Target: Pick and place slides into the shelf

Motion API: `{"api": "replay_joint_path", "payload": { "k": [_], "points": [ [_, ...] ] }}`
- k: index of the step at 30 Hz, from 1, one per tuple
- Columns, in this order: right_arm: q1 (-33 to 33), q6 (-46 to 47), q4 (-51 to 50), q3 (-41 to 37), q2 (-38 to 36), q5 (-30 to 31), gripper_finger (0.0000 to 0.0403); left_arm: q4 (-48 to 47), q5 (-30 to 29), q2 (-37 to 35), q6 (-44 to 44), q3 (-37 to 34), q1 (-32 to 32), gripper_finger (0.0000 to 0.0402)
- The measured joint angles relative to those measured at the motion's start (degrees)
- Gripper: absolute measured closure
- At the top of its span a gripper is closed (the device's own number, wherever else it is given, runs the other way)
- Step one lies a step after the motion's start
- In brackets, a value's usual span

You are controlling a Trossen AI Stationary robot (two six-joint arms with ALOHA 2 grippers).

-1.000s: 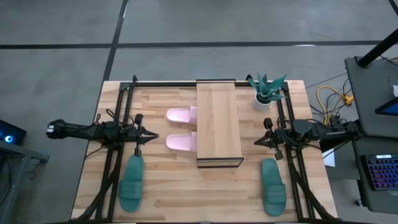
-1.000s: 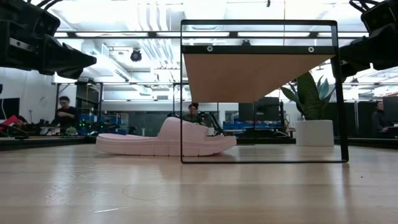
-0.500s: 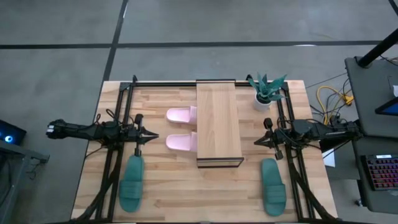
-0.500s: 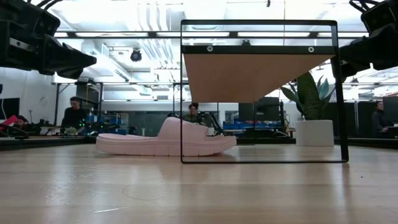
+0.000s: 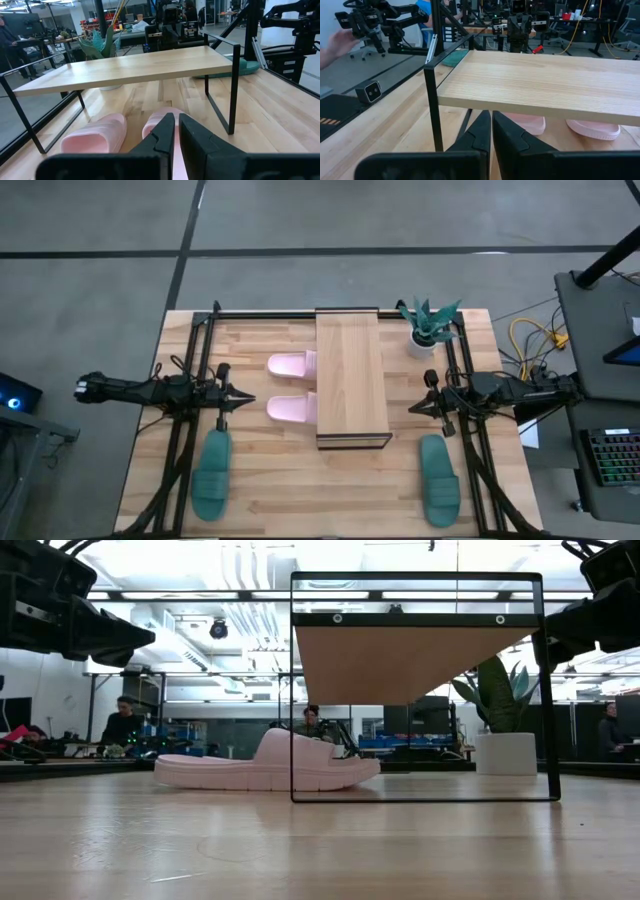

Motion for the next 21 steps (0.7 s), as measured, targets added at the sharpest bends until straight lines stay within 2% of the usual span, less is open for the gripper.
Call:
{"api": "replay_joint_path", "payload": {
  "k": [9,13,15,19,21],
  "points": [
    [0.02,-0.26,0.11,0.0,0.0,0.02,0.0394,0.02,0.0,0.0,0.0,0.0,0.0,0.0391],
    [0.0,-2.87,5.57,0.0,0.0,0.0,0.0394,0.07,0.0,0.0,-0.17,0.0,0.0,0.0391],
    [0.02,-0.36,8.77,0.0,0.0,-0.11,0.0394,0.4,0.0,-0.02,-0.03,0.0,0.0,0.0391],
    [0.0,11.29,15.42,0.0,0.0,-0.13,0.0394,4.9,0.16,-0.02,1.21,0.0,-0.02,0.0391],
    [0.0,12.7,20.21,0.0,0.07,0.01,0.0394,7.34,0.49,0.0,1.18,0.0,-0.02,0.0391]
  ]
}}
